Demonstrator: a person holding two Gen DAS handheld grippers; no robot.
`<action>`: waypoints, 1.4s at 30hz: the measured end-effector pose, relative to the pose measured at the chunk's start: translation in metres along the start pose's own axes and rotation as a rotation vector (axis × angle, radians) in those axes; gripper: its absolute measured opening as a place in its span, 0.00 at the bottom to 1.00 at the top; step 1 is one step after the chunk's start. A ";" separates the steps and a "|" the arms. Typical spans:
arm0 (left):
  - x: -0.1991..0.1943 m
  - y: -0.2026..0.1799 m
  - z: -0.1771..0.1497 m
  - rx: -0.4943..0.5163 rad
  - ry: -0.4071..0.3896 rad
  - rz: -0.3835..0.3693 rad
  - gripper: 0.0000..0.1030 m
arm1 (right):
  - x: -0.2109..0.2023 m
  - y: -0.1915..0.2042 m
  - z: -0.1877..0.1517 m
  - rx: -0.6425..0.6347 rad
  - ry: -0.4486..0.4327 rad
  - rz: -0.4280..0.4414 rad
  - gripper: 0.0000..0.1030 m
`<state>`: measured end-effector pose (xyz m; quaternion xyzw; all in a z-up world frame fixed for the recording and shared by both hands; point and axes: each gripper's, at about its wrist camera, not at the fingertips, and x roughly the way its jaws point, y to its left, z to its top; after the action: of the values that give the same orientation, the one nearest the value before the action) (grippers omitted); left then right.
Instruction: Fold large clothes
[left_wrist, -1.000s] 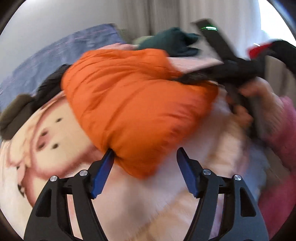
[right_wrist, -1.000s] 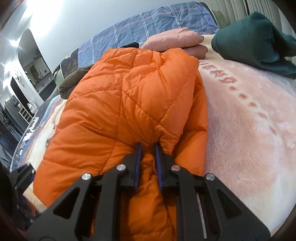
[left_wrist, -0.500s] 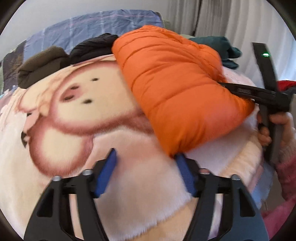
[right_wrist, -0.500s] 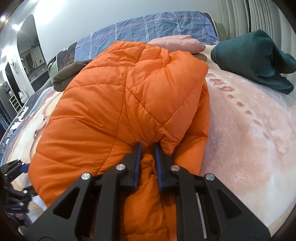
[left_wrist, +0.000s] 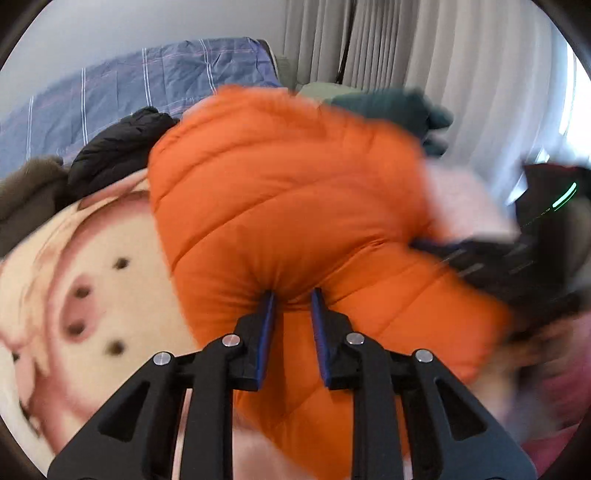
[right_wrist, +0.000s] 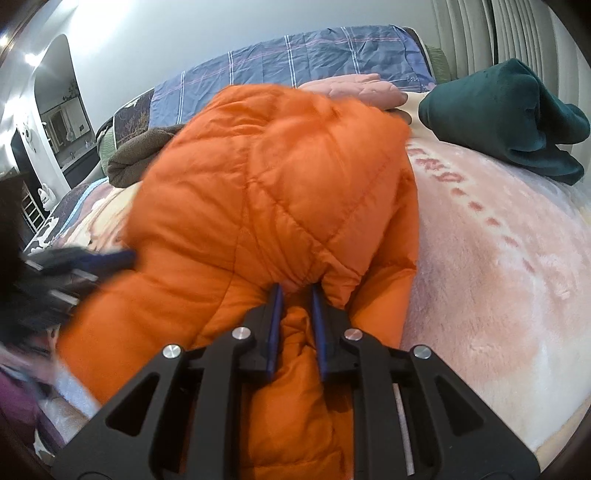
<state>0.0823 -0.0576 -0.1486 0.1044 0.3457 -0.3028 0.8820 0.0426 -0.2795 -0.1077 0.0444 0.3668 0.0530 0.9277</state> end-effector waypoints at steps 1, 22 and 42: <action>0.005 0.000 -0.002 0.005 0.005 0.006 0.22 | 0.001 0.000 0.000 0.000 0.003 -0.001 0.16; 0.080 0.057 0.089 -0.021 0.079 0.015 0.41 | -0.003 0.002 0.008 -0.039 0.031 0.030 0.17; 0.099 -0.018 0.128 0.109 0.157 -0.181 0.55 | -0.007 -0.009 0.003 0.024 0.015 0.067 0.17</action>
<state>0.1984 -0.1684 -0.1206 0.1437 0.4047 -0.3905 0.8143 0.0404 -0.2899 -0.1013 0.0676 0.3727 0.0801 0.9220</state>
